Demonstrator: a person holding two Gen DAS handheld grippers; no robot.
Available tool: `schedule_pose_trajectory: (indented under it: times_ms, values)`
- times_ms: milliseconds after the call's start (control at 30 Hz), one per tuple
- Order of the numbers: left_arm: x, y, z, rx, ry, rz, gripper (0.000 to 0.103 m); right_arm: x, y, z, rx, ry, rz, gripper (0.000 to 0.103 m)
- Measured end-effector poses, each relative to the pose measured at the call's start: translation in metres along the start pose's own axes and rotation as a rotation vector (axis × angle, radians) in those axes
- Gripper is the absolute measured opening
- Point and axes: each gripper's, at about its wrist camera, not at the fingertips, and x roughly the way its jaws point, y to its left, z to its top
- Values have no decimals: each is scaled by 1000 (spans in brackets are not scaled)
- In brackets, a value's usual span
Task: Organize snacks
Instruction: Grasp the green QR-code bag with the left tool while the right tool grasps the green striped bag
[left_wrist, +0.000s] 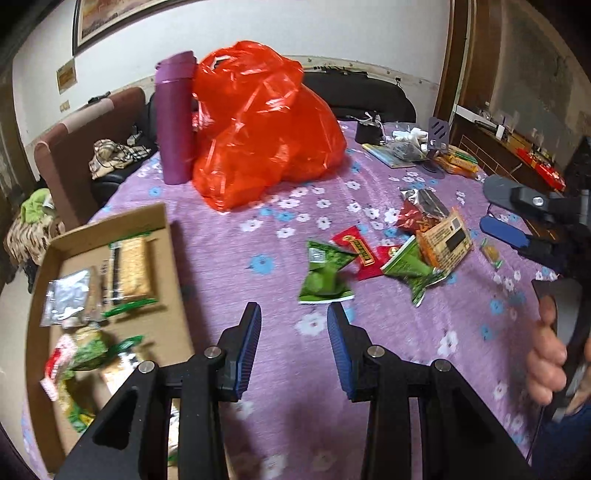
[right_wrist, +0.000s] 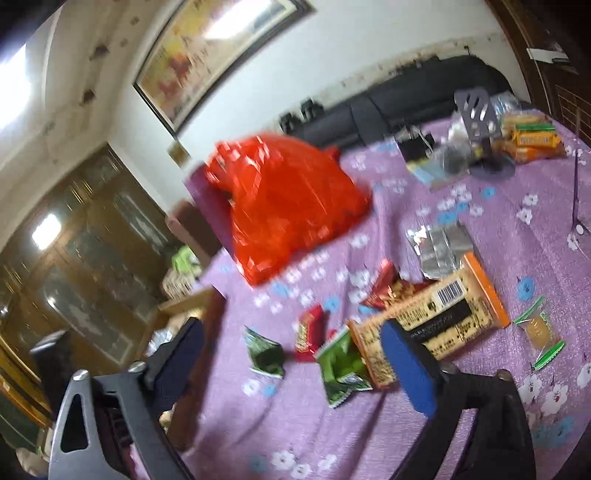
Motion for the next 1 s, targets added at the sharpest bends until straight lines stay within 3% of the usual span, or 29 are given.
schedule_pose_trajectory:
  times_ms: [67, 233, 433, 500, 567, 667, 700, 800, 1000]
  values:
    - [4, -7, 1, 9, 8, -6, 36, -3, -2, 0, 21, -6, -3, 102]
    - [6, -22, -2, 47, 13, -3, 36, -9, -14, -2, 140, -24, 86, 102]
    - [5, -16, -3, 27, 19, 9, 36, -20, 8, -4, -25, -106, -115, 103]
    - [4, -11, -3, 16, 18, 15, 36, -5, 17, -7, -110, -23, -193, 103]
    - [4, -7, -3, 10, 19, 17, 37, 12, 20, -14, -135, 65, -138, 103]
    - [10, -3, -2, 7, 34, 19, 42, 32, 21, -22, -177, 130, -241, 102]
    - [13, -2, -1, 2, 43, 21, 42, 39, 19, -24, -185, 162, -255, 99]
    - [14, 1, 1, -12, 39, 12, 42, 52, 9, -28, -174, 218, -260, 75]
    - [15, 1, 2, -7, 29, -7, 42, 73, 7, -28, -204, 241, -308, 71]
